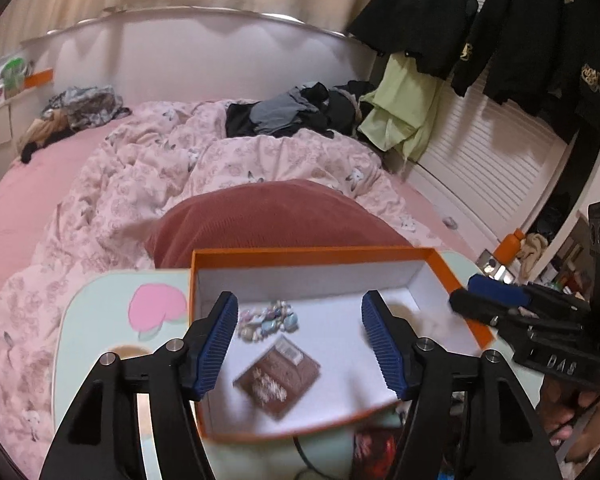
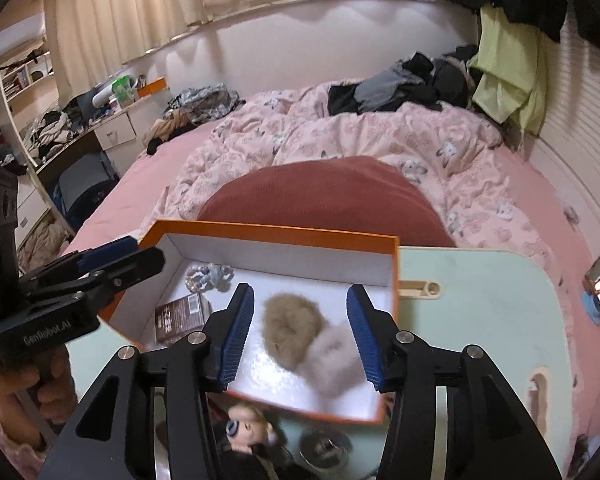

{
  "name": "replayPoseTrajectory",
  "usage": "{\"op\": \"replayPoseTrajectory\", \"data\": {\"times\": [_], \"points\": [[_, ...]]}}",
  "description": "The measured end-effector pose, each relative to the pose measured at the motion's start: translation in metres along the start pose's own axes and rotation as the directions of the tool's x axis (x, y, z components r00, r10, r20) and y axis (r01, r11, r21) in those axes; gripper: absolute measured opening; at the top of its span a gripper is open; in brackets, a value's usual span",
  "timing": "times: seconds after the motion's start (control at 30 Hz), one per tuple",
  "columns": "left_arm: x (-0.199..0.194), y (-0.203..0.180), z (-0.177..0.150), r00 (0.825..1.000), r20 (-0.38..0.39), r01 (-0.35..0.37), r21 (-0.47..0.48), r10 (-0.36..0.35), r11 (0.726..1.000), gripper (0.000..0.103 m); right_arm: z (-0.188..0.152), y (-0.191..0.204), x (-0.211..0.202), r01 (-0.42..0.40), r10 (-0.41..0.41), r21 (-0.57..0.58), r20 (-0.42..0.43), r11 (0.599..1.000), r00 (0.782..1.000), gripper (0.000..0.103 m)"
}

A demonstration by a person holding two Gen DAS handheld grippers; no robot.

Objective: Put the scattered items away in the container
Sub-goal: 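Carry both items over the orange box and open both grippers to drop them in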

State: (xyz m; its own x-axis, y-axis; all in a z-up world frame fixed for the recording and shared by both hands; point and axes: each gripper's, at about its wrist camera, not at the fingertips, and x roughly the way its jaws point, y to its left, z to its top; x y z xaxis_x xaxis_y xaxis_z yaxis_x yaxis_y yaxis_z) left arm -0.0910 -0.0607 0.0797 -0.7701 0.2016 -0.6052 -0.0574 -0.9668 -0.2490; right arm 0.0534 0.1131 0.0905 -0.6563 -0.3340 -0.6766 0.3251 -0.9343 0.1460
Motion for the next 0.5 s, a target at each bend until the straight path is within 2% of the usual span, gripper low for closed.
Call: {"op": "replayPoseTrajectory", "data": {"times": [0.1, 0.2, 0.27, 0.33, 0.43, 0.5], "points": [[-0.017, -0.007, -0.016, 1.000, -0.005, 0.001, 0.039, -0.001, 0.999, 0.071, -0.011, -0.004, -0.023, -0.002, 0.002, 0.016, 0.039, 1.000, 0.999, 0.050], [-0.036, -0.021, -0.038, 1.000, -0.019, 0.007, 0.109, -0.005, 0.994, 0.074, -0.031, -0.005, -0.047, -0.007, 0.005, 0.022, 0.061, 1.000, 0.998, 0.062], [-0.049, -0.029, -0.056, 0.999, -0.034, 0.018, 0.156, -0.013, 0.988, 0.077, -0.046, -0.001, -0.060, 0.008, -0.008, 0.005, 0.067, 1.000, 0.998, 0.064], [-0.059, -0.034, -0.074, 0.998, -0.067, 0.030, 0.179, -0.019, 0.983, 0.079, -0.068, 0.003, -0.071, 0.031, -0.030, -0.022, 0.056, 0.999, 0.998, 0.064], [-0.068, -0.034, -0.099, 0.992, -0.123, 0.057, 0.158, -0.038, 0.986, 0.079, -0.097, 0.004, -0.076, 0.072, -0.072, -0.038, 0.018, 0.997, 0.997, 0.064], [-0.071, -0.032, -0.110, 0.993, -0.116, 0.031, 0.148, -0.014, 0.989, 0.079, -0.113, 0.001, -0.073, 0.099, -0.099, -0.034, -0.012, 0.994, 0.995, 0.064]]}}
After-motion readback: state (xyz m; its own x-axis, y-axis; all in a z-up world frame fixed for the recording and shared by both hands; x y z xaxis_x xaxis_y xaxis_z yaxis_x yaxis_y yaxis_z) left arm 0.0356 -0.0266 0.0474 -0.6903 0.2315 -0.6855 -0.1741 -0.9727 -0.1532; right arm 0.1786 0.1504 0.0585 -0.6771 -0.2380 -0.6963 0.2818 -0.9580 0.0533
